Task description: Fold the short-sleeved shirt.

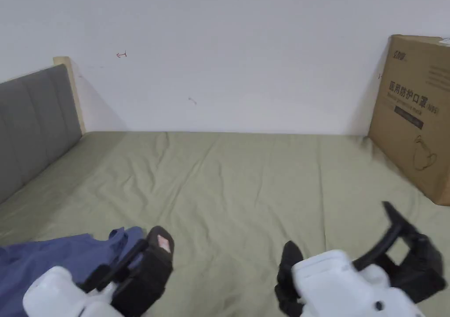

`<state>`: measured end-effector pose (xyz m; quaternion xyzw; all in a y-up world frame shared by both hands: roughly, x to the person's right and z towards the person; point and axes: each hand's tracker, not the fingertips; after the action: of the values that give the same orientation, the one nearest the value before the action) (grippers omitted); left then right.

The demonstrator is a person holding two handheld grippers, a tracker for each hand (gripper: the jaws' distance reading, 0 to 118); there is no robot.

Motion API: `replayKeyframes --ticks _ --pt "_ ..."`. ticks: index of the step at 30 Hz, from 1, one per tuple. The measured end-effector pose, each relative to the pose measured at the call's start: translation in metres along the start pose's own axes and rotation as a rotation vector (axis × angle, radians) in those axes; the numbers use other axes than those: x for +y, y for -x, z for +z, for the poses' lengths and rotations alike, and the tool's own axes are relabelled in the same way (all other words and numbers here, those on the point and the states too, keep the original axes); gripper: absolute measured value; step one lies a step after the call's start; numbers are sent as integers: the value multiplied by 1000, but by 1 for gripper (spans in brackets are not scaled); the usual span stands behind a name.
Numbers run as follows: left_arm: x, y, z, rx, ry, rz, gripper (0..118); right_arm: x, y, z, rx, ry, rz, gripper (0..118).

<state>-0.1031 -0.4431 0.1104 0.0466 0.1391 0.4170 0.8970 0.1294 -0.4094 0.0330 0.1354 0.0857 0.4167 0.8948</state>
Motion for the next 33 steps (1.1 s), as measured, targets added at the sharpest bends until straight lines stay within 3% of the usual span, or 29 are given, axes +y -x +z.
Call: replayKeyframes --ticks 2,3,4,5,7,10,12,17,19,21,22,25,27,29,30,31,32,33 --pt "-9 21 -2 29 26 214 106 0 23 5 79 -44 267 118" --pt "-15 33 -3 28 29 315 106 -2 33 8 127 -43 361 118" --pt "-19 42 -3 54 43 385 106 -3 42 10 158 -30 397 118" --pt "-23 46 -3 77 53 420 106 -5 48 10 181 -23 380 118" --pt "-23 50 -1 135 60 396 106 -5 47 8 238 24 224 118" --pt "-10 31 -1 143 13 105 106 -1 31 -1 209 76 -23 118" --pt "1 8 -4 149 -24 -121 106 0 9 -9 156 127 -211 118" --pt "10 -55 -3 147 -94 -803 106 -17 -33 -16 56 291 -769 118" --pt "3 -69 0 115 -132 -1011 106 -31 -41 -15 79 345 -958 118" --pt "-1 -71 4 81 -129 -1083 107 -42 -41 -12 65 369 -1023 118" --pt "-2 -71 6 65 -120 -1044 107 -44 -40 -11 42 382 -1017 118" --pt "4 -66 7 13 -63 -844 108 -28 -37 -4 22 319 -904 118" --pt "7 -65 7 16 -55 -826 108 -24 -37 -3 14 278 -814 118" --pt "10 -68 5 59 -40 -870 106 -19 -37 0 15 249 -791 118" --pt "9 -69 6 72 -39 -894 99 -18 -37 0 22 246 -798 118" --pt "7 -69 8 62 -42 -904 82 -18 -38 0 39 242 -807 117" --pt "6 -68 9 45 -46 -903 55 -16 -38 0 53 241 -821 112" --pt "5 -69 7 48 -46 -898 13 -14 -37 3 88 198 -839 94"
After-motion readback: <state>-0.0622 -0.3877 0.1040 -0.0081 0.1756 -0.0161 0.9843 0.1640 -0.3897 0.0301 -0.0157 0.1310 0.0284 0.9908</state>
